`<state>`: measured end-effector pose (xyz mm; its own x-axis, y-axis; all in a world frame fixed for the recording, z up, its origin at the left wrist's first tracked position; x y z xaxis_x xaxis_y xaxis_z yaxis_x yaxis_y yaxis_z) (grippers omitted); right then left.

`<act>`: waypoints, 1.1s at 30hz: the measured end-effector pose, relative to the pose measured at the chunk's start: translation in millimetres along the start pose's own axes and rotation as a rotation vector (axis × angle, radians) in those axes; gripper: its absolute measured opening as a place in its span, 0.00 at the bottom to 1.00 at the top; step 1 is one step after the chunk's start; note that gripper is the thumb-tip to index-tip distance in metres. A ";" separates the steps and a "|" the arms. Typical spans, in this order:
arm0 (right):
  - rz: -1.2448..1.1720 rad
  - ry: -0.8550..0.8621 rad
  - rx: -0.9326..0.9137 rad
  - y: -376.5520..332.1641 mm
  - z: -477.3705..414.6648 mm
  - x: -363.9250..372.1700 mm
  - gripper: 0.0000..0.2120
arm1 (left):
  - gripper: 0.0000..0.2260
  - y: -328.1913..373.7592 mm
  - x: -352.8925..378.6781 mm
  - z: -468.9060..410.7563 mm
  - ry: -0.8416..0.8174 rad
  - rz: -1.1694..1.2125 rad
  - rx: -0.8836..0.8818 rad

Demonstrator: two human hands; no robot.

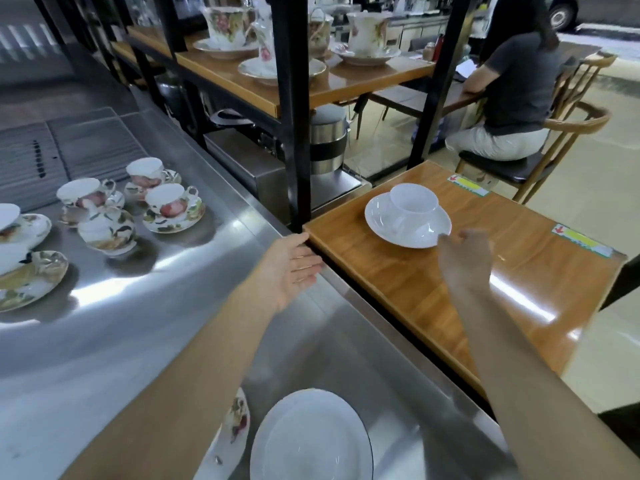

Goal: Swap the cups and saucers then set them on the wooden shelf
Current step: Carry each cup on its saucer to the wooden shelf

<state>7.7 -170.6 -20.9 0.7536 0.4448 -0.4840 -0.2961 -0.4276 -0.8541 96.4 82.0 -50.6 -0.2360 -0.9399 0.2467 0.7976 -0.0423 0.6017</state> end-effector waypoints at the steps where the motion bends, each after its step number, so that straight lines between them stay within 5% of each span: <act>1: 0.014 0.006 -0.036 -6.6 7.0 -3.8 0.22 | 0.20 -1.7 -7.3 10.8 0.022 -0.021 0.021; 8: -0.173 -0.054 -0.369 -55.4 83.7 -19.9 0.11 | 0.06 -32.2 -44.9 83.0 0.269 -0.296 0.265; 13: -0.170 -0.375 -0.448 -56.0 154.8 0.2 0.06 | 0.06 -85.7 -64.2 108.5 0.370 -0.497 0.351; 19: 0.074 -0.815 -0.191 6.3 211.5 32.6 0.25 | 0.13 -153.3 -83.8 115.6 0.551 -0.761 0.257; 24: -0.097 -0.892 0.129 58.0 228.9 33.0 0.43 | 0.18 -191.4 -99.2 120.3 0.739 -0.830 0.232; 26: -0.140 -0.893 0.186 70.4 227.4 33.4 0.46 | 0.24 -204.0 -101.4 115.1 0.721 -0.856 0.172; 28: -0.173 -0.921 0.225 69.4 230.3 32.2 0.37 | 0.29 -216.2 -104.1 105.5 0.633 -0.832 0.047; 33: -0.310 -0.955 0.323 66.1 240.5 31.9 0.18 | 0.17 -230.6 -96.3 95.7 0.317 -0.287 -0.062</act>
<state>-128.8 4.5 -138.6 0.0900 0.9938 -0.0652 -0.4180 -0.0217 -0.9082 -117.9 214.6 -140.4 -0.2790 -0.9441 -0.1755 0.7586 -0.3287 0.5626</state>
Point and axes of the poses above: each hand's wrist, its own z-axis away from the middle knuckle, its own x-axis out of the palm, y = z × x, the point moved 7 cm from there along -z, towards the middle knuckle, and after that the axes turned 15 degrees about -x, right-handed, at the moved point
